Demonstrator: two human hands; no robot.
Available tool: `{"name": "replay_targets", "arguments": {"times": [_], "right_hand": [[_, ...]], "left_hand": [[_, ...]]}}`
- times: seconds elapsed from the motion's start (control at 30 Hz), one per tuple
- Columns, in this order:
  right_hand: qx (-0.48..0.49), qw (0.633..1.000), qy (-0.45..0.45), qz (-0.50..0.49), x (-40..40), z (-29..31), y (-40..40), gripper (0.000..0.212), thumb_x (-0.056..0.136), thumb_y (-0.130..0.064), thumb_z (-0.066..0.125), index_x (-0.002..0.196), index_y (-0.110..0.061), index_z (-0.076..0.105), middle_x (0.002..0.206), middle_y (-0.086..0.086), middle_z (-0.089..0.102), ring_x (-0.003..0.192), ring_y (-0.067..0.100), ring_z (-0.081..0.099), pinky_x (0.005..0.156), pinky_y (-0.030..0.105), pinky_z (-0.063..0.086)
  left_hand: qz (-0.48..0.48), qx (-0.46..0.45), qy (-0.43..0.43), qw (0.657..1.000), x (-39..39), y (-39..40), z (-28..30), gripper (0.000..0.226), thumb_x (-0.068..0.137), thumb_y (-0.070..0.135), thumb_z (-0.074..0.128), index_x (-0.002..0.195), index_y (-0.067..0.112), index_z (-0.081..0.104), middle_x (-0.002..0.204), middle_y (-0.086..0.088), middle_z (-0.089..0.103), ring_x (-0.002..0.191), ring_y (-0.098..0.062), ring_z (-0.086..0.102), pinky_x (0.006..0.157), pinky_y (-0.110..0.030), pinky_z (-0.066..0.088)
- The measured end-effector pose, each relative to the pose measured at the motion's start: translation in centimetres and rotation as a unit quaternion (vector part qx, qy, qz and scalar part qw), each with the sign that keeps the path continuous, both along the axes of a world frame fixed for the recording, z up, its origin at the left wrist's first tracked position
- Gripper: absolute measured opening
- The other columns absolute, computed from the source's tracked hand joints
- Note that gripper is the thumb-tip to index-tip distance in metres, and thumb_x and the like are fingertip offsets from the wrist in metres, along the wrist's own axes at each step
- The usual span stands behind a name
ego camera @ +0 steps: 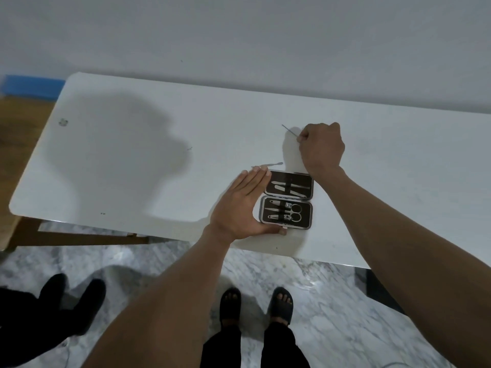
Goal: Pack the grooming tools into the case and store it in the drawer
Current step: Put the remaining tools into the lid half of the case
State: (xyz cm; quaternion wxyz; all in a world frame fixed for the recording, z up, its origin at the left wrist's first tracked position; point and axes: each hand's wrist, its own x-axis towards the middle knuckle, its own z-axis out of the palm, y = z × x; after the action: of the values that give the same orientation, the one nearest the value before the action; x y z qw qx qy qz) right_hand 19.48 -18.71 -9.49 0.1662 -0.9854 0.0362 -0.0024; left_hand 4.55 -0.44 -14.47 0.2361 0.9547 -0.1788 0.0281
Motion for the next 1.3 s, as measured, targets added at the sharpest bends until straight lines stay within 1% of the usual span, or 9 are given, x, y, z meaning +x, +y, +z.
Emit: {"name": "replay_targets", "arguments": {"times": [0.1, 0.2, 0.3, 0.43, 0.6, 0.7, 0.9, 1.1, 1.3], "right_hand": [[-0.065, 0.997, -0.003, 0.038, -0.3, -0.2, 0.2, 0.020, 0.092, -0.010, 0.049, 0.100, -0.005, 0.067, 0.095, 0.015, 0.065, 0.108, 0.034, 0.048, 0.065, 0.037, 0.041], [-0.090, 0.994, 0.020, 0.061, -0.6, -0.4, 0.4, 0.021, 0.092, -0.008, 0.049, 0.108, 0.002, 0.058, 0.108, 0.020, 0.062, 0.112, 0.038, 0.047, 0.076, 0.042, 0.041], [-0.058, 0.996, 0.042, 0.061, -0.8, -0.3, 0.1, 0.023, 0.094, -0.010, 0.047, 0.112, 0.001, 0.056, 0.113, 0.019, 0.060, 0.115, 0.037, 0.046, 0.081, 0.042, 0.043], [0.019, 0.996, 0.046, 0.070, -2.2, 0.1, -1.5, 0.018, 0.096, -0.008, 0.045, 0.106, -0.003, 0.060, 0.104, 0.016, 0.064, 0.104, 0.033, 0.052, 0.078, 0.035, 0.042], [0.112, 0.991, 0.056, 0.055, -4.6, 1.1, -3.5, 0.014, 0.095, -0.007, 0.049, 0.101, -0.005, 0.061, 0.101, 0.012, 0.067, 0.096, 0.030, 0.059, 0.084, 0.043, 0.050], [0.145, 0.986, 0.059, 0.055, -6.3, 1.5, -4.4, 0.013, 0.095, -0.009, 0.049, 0.100, -0.007, 0.061, 0.100, 0.008, 0.068, 0.092, 0.026, 0.060, 0.080, 0.036, 0.049], [0.139, 0.980, 0.110, 0.091, -8.7, 1.7, -6.0, 0.015, 0.093, -0.011, 0.051, 0.100, -0.011, 0.064, 0.099, 0.002, 0.066, 0.087, 0.017, 0.057, 0.075, 0.024, 0.040], [0.121, 0.980, 0.127, 0.095, -9.3, 1.8, -6.5, 0.017, 0.095, -0.010, 0.051, 0.100, -0.011, 0.067, 0.090, -0.001, 0.060, 0.081, 0.015, 0.053, 0.073, 0.023, 0.037], [0.109, 0.981, 0.128, 0.099, -8.9, 1.7, -6.2, 0.019, 0.094, -0.007, 0.051, 0.100, -0.009, 0.069, 0.090, -0.002, 0.060, 0.083, 0.015, 0.053, 0.073, 0.022, 0.036]], "left_hand": [[-0.001, 0.003, 0.003, 1.000, 0.0, 0.0, 0.0, 0.127, 0.071, 0.090, 0.060, 0.158, 0.003, 0.033, 0.168, -0.009, 0.031, 0.158, -0.019, 0.023, 0.128, -0.046, 0.023], [-0.002, 0.002, 0.004, 1.000, 0.0, 0.1, 0.1, 0.126, 0.071, 0.090, 0.061, 0.158, 0.003, 0.033, 0.167, -0.009, 0.031, 0.158, -0.019, 0.023, 0.128, -0.045, 0.023], [-0.004, -0.002, 0.004, 1.000, 0.1, 0.1, 0.1, 0.125, 0.071, 0.089, 0.061, 0.158, 0.003, 0.034, 0.167, -0.010, 0.032, 0.158, -0.020, 0.024, 0.128, -0.046, 0.023], [-0.006, 0.001, 0.019, 1.000, 0.1, 0.1, 0.2, 0.132, 0.067, 0.094, 0.059, 0.159, 0.004, 0.031, 0.168, -0.009, 0.030, 0.158, -0.019, 0.021, 0.129, -0.045, 0.020], [-0.009, 0.005, 0.031, 0.999, 0.1, 0.1, 0.4, 0.135, 0.065, 0.097, 0.056, 0.160, 0.005, 0.029, 0.169, -0.008, 0.028, 0.159, -0.019, 0.021, 0.129, -0.046, 0.019], [-0.006, 0.008, 0.042, 0.999, 0.0, 0.1, 0.6, 0.138, 0.063, 0.098, 0.053, 0.162, 0.006, 0.025, 0.170, -0.008, 0.024, 0.159, -0.018, 0.018, 0.130, -0.045, 0.016], [-0.002, 0.006, 0.036, 0.999, -0.1, 0.0, 0.7, 0.140, 0.061, 0.101, 0.049, 0.160, 0.005, 0.029, 0.169, -0.010, 0.027, 0.158, -0.020, 0.021, 0.131, -0.040, 0.012], [0.000, 0.000, 0.032, 0.999, -0.2, 0.0, 0.9, 0.139, 0.060, 0.098, 0.054, 0.160, 0.004, 0.030, 0.168, -0.011, 0.028, 0.158, -0.021, 0.023, 0.131, -0.039, 0.012], [-0.001, 0.005, 0.034, 0.999, -0.1, 0.0, 0.8, 0.139, 0.060, 0.098, 0.054, 0.160, 0.004, 0.030, 0.168, -0.010, 0.029, 0.158, -0.021, 0.023, 0.131, -0.042, 0.014]]}}
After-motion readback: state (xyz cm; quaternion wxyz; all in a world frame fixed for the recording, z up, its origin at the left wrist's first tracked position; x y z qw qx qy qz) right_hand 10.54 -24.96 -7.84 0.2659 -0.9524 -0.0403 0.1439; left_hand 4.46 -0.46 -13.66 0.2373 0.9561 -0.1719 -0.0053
